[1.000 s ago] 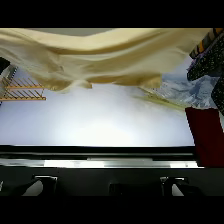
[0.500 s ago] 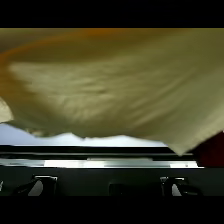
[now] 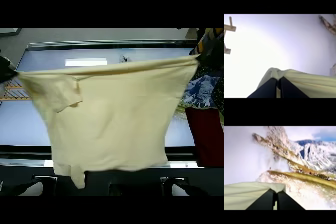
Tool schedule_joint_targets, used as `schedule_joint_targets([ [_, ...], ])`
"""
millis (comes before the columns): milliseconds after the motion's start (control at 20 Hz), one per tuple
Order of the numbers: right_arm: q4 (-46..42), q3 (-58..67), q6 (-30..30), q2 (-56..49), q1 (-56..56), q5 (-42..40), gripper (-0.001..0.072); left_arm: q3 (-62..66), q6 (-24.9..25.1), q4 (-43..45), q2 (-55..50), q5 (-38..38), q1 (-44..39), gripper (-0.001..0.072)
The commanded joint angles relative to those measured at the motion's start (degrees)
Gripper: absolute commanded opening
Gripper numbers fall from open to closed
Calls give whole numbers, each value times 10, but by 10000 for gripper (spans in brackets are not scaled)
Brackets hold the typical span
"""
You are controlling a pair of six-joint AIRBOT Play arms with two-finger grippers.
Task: Fold the clothes and pants, and hang the long-sleeved shirts on hangers.
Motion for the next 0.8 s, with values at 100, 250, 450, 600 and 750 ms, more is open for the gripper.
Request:
schedule_joint_targets([
  [100,1,-52,-40,-197,6,-120,27,-2,41,-5,-254,167,-64,16],
  [250,1,-52,-62,-278,24,-204,27,78,43,-5,-358,185,-76,17],
  [450,-3,-52,-54,-313,30,-229,27,139,44,-4,-397,134,-75,17],
  [600,-6,-51,-54,-306,30,-183,27,154,44,-2,-395,55,-66,17],
  [750,-39,-51,-34,-301,30,-116,27,157,39,-2,-391,-51,-54,17],
])
